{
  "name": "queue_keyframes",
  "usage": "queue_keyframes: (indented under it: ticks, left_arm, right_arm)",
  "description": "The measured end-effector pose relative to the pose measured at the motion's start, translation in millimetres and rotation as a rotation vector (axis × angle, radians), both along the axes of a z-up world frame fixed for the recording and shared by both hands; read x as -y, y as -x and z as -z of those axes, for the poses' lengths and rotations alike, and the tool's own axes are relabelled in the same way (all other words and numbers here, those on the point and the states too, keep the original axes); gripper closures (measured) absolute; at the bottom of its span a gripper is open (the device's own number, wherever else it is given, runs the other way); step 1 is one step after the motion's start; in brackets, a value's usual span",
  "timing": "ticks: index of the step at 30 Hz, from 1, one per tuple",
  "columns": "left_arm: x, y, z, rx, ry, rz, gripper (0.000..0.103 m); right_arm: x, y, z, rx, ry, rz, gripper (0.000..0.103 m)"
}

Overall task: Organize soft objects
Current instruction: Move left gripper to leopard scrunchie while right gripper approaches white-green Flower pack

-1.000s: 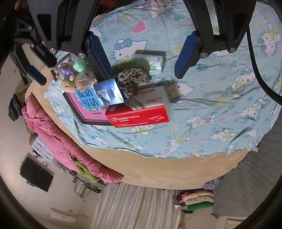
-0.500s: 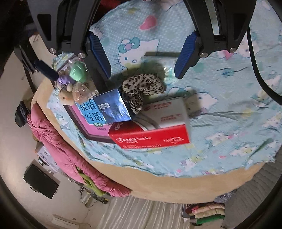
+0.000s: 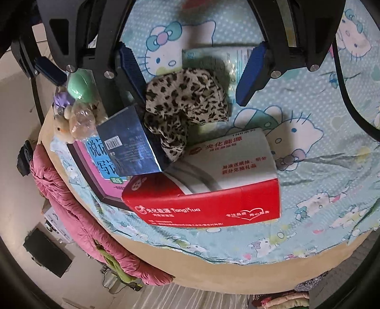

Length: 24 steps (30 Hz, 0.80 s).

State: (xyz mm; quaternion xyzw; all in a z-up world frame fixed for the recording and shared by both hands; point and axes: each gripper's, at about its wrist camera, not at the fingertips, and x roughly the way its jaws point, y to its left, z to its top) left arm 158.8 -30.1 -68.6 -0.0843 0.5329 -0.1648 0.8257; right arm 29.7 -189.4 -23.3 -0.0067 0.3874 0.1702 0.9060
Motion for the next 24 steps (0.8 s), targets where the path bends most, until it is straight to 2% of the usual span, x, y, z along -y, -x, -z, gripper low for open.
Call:
queue_keyframes:
  ticks: [3,6,8,14,20,24]
  left_arm:
    - [-3,-7,7,-0.018,0.023,-0.009,0.031]
    - [-7,-13,14,-0.036,0.062,-0.002,0.042]
    - [-7,-15,16,-0.039,0.071,0.01,0.056]
    - [-10,-21,18,-0.036,0.121,0.05,0.084]
    - [-25,-19,8,-0.002,0.128,0.068,0.087]
    - [-45,-16,-1,0.017,0.153,0.038,0.087]
  right_arm:
    - [-4,-5,4,-0.008,0.008,-0.001,0.024]
    - [-11,-12,10,-0.021,0.012,-0.009,0.024]
    - [-19,-16,15,-0.034,0.015,-0.025,0.024]
    - [-51,-30,32,-0.064,0.025,-0.134,0.024]
    - [-76,-44,47,-0.065,0.07,-0.251,0.024]
    - [-91,-60,51,-0.047,0.148,-0.299,0.024]
